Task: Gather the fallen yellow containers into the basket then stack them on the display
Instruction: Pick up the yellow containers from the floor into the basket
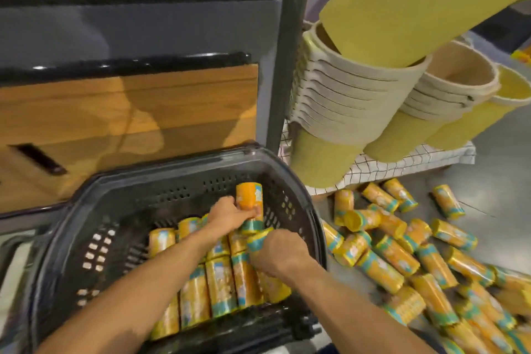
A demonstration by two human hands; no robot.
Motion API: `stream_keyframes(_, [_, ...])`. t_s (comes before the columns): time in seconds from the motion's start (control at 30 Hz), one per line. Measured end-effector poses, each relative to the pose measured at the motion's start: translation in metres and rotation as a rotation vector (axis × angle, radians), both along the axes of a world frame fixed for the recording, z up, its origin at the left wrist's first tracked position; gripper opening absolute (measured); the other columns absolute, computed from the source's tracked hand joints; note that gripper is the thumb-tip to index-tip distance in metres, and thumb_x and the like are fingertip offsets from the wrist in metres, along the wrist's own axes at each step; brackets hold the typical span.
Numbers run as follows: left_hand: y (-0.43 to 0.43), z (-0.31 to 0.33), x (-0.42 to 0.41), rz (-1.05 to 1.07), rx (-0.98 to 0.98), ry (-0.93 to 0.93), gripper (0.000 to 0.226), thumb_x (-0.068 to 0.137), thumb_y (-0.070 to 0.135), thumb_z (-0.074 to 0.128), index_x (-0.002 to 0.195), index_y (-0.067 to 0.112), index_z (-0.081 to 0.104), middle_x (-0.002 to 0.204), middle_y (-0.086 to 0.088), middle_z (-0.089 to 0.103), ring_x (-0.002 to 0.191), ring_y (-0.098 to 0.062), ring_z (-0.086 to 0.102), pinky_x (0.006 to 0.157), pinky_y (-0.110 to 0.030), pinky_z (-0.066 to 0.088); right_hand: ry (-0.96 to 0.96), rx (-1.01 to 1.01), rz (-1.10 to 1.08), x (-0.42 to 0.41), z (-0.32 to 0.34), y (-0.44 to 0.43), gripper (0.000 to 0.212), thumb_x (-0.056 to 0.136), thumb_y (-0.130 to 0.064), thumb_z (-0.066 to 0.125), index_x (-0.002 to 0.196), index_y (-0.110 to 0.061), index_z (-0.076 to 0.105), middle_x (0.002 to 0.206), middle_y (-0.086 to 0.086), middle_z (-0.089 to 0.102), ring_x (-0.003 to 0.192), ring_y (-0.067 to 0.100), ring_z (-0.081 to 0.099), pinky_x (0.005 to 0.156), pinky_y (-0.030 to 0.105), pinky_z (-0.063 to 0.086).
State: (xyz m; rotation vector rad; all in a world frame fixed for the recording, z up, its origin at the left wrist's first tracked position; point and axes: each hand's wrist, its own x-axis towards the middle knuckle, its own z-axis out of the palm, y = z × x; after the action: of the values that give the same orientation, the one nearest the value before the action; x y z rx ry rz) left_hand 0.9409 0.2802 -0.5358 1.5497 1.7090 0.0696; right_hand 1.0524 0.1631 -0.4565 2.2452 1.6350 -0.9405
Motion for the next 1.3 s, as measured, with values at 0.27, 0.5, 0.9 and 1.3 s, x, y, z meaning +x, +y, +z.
stream_keyframes(0.27, [-0.002,-0.048,0.018,0.043,-0.103,0.002,0.093,0.05,0.089,0.065,0.105,0.016,0.074,0.113,-0.008,0.076,0.107,-0.03,0.07,0.084,-0.033,0.054,0.0,-0.206,0.003,0.005,-0.06,0.009,0.045,0.106,-0.033,0.049,0.139,-0.005,0.057,0.142,0.015,0.059,0.133,0.033,0.055,0.103,0.04,0.046])
stream_keyframes(0.5, [-0.003,-0.053,0.034,0.049,-0.056,0.095,0.109,0.072,0.072,0.077,0.149,0.007,0.036,0.14,-0.012,0.062,0.132,-0.035,0.056,0.102,-0.04,0.049,0.036,-0.3,-0.301,0.004,-0.098,0.025,0.074,0.095,-0.046,0.07,0.154,-0.011,0.04,0.155,0.006,0.046,0.143,0.023,0.047,0.111,0.035,0.042])
stream_keyframes(0.9, [-0.009,-0.06,0.043,-0.072,-0.062,0.199,0.086,0.094,0.048,0.07,0.152,0.0,0.027,0.144,-0.02,0.055,0.134,-0.036,0.053,0.106,-0.04,0.043,0.083,-0.341,-0.407,0.004,-0.113,0.028,0.086,0.083,-0.049,0.081,0.15,-0.01,0.043,0.149,0.007,0.051,0.138,0.025,0.051,0.109,0.036,0.045])
stream_keyframes(1.3, [-0.003,0.073,0.025,-0.008,0.163,-0.284,0.016,0.094,0.03,0.065,0.108,0.027,0.073,0.109,0.001,0.073,0.104,-0.02,0.067,0.093,-0.036,0.051,0.319,0.194,-0.134,0.058,0.032,0.029,0.032,0.099,-0.03,0.056,0.113,-0.005,0.069,0.112,0.017,0.073,0.104,0.034,0.069,0.077,0.036,0.052])
